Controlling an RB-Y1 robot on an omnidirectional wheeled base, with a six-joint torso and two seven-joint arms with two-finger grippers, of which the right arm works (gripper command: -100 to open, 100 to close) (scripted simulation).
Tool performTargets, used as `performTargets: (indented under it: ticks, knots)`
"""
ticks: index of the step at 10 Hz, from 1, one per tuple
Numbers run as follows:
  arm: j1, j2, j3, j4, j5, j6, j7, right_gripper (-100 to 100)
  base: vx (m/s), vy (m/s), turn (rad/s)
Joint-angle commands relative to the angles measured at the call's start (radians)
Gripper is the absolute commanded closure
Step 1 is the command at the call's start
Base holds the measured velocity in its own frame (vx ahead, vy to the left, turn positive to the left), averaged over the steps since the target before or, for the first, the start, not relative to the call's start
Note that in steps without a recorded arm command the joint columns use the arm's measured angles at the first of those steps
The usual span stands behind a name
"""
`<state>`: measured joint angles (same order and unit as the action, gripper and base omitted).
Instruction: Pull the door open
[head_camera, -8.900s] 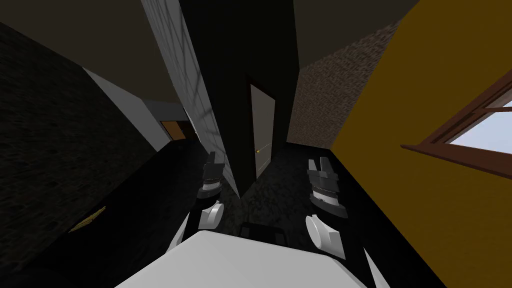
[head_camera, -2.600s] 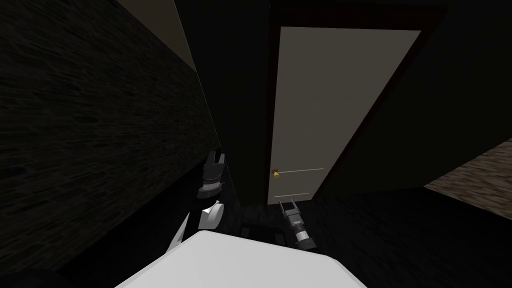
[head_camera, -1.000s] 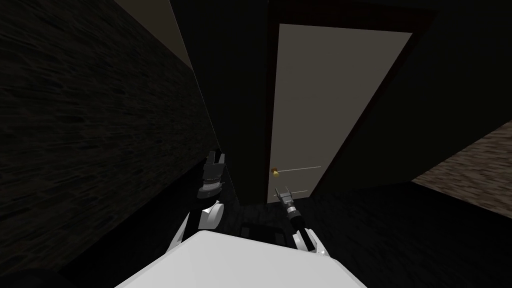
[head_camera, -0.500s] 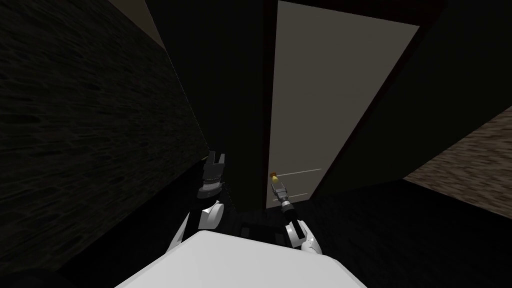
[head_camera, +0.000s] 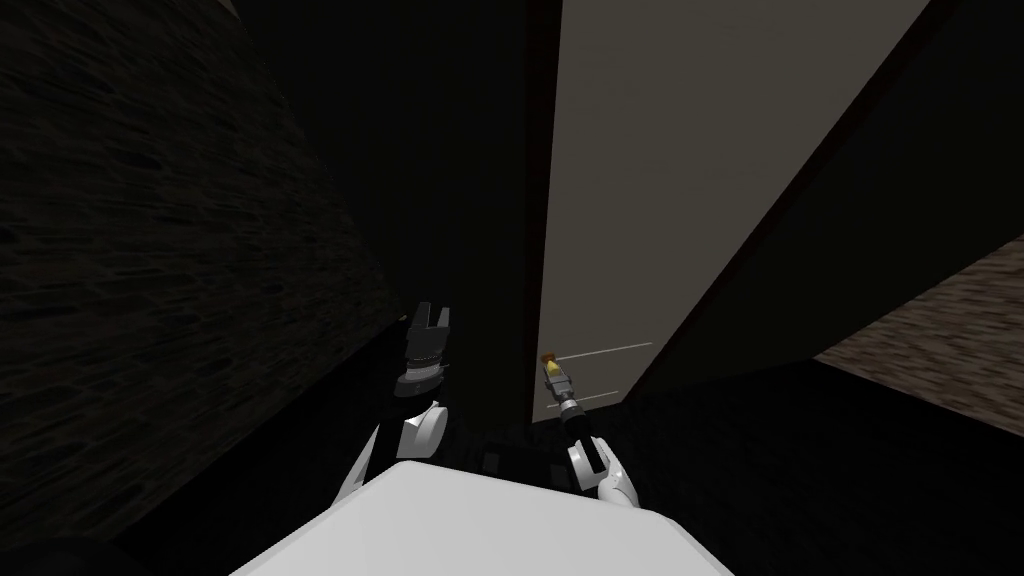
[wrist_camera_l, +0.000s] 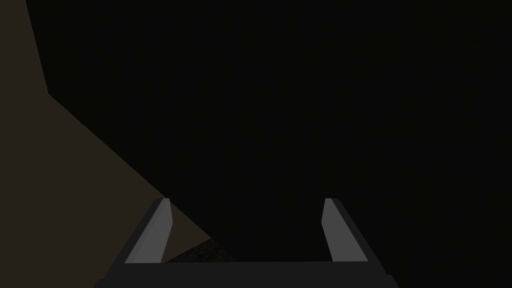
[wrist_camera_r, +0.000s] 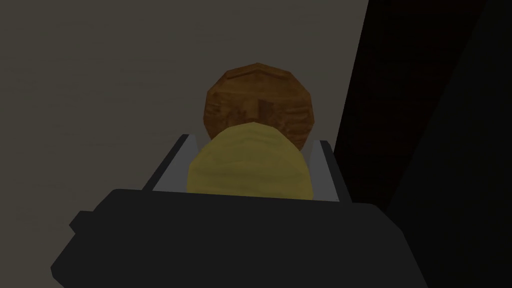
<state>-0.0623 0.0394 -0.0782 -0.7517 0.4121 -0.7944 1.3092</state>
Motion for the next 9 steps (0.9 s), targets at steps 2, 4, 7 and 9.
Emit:
performTargets:
  ticks: [2, 4, 7, 9]
  knots:
    - [0.001, -0.002, -0.002, -0.001, -0.001, 0.0, 0.0, 100, -0.021, -0.001, -0.009]
    - [0.001, -0.002, -0.002, -0.001, -0.001, 0.0, 0.0, 100, -0.004, -0.002, 0.001]
    - [0.006, -0.016, 0.004, 0.003, -0.026, 0.002, -0.07, 100, -0.074, -0.024, 0.117]
    - [0.007, -0.024, 0.006, 0.003, -0.042, 0.001, -0.112, 100, -0.079, -0.009, 0.092]
